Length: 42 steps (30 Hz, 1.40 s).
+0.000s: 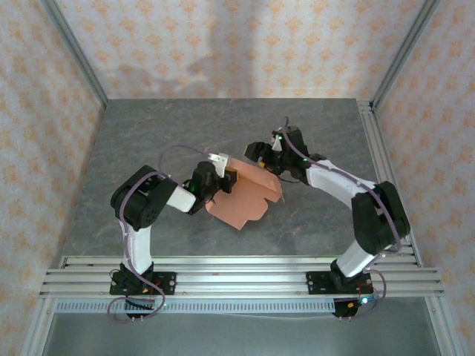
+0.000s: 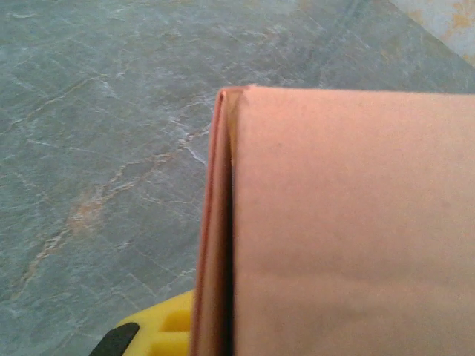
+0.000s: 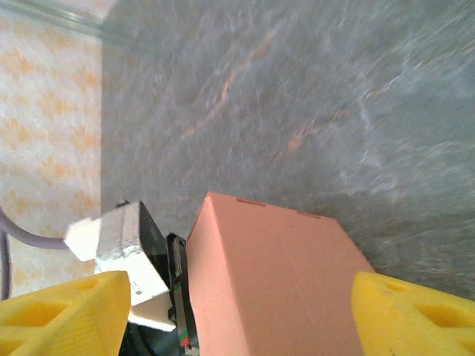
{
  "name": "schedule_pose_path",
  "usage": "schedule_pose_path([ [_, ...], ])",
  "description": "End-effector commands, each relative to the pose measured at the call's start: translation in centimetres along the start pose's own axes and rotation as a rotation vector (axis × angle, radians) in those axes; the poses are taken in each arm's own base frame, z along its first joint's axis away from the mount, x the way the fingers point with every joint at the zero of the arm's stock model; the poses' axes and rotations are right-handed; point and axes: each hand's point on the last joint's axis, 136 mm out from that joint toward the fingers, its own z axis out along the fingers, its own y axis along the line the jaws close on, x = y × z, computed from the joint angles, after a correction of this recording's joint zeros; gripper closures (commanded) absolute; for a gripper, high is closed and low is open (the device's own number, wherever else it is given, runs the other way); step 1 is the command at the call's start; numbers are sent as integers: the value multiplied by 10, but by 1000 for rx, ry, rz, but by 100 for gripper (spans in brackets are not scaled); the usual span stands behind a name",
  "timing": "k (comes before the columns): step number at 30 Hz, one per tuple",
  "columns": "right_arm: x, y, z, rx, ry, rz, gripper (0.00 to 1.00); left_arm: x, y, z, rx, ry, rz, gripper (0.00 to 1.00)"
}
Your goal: Fold the paper box
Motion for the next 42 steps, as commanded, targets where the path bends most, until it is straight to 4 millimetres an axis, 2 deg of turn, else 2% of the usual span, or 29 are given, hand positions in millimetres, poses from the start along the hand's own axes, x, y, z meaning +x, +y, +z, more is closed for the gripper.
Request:
schedule_pose_path([
  [1, -19, -18, -34, 80, -103, -15, 21, -35, -3, -7, 29, -103, -68, 100],
  [3, -29, -25, -52, 102, -155, -5, 21, -34, 0, -8, 25, -102, -97, 100],
  [5, -39, -34, -71, 128, -213, 5, 21, -54, -5, -16, 46, -160, -110, 100],
  [10, -54, -53, -113, 140, -351, 80, 23, -70, -2, -20, 90, -198, -224, 100],
  [13, -58, -65, -134, 131, -436, 129, 27, -81, 1, -23, 118, -224, -317, 100],
  [15, -55, -72, -140, 127, -457, 159, 29, -89, 0, -24, 134, -242, -356, 100],
  [18, -46, -72, -135, 76, -435, 170, 29, -95, 2, -23, 147, -248, -435, 100],
  [22, -34, -51, -122, -65, -378, 149, 31, -103, 1, -20, 163, -261, -513, 100],
  [25, -25, -32, -110, -105, -337, 104, 30, -109, 2, -18, 162, -279, -528, 100],
  [27, -22, -20, -103, -133, -322, 82, 31, -101, 7, -11, 151, -262, -536, 100],
  [34, -24, 15, -77, -273, -274, 82, 39, -100, 6, -12, 154, -267, -544, 100],
  [42, -26, 37, -71, -360, -284, 64, 38, -93, 8, -10, 141, -257, -536, 100],
])
